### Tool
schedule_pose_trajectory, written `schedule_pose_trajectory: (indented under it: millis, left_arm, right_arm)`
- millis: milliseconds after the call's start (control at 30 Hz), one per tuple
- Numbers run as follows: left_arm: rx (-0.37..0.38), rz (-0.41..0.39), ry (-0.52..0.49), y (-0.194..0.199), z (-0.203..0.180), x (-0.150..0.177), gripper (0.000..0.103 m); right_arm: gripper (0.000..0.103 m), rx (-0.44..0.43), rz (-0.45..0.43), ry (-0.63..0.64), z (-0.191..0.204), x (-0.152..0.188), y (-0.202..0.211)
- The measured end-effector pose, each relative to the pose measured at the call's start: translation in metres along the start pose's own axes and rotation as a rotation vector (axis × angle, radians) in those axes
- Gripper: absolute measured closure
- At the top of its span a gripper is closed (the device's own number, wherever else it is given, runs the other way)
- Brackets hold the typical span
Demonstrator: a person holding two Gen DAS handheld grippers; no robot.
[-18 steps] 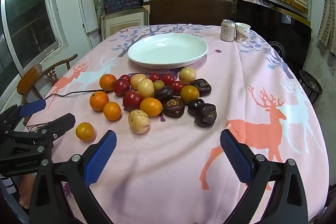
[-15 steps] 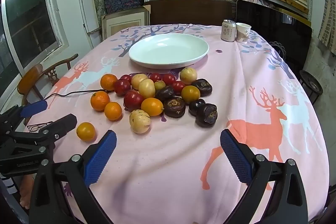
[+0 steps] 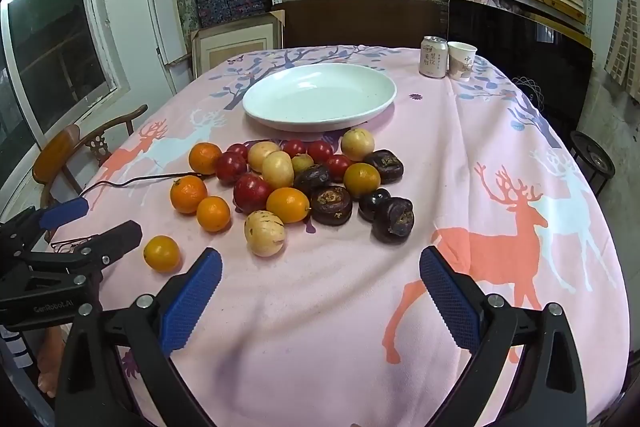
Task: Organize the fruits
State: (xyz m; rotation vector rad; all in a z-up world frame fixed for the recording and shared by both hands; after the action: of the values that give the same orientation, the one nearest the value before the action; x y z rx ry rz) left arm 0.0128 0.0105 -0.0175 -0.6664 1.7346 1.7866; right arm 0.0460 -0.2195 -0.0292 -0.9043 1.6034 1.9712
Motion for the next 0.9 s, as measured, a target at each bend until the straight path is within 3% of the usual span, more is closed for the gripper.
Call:
schedule_pose_trajectory:
  millis: [900]
  left_arm:
    - [0.044, 0.039, -0.016, -0.024, -0.005, 0.009, 0.004]
  right_arm:
    - [0.003, -0.005, -0.003, -0.030, -0.016, -0.002, -0.014]
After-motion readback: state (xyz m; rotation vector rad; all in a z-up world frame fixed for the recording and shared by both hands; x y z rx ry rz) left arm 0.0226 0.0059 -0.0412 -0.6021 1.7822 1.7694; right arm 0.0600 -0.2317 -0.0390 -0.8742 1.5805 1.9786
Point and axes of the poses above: each gripper's, at about its wrist camera, not at the fingertips, and y roughly against the way its jaws point, z to its left, x to its underside, the point moved 1 cm from there along -y, roughly the way its jaws point, and after that the axes turned 2 degrees about -y, right-handed, at the moved point
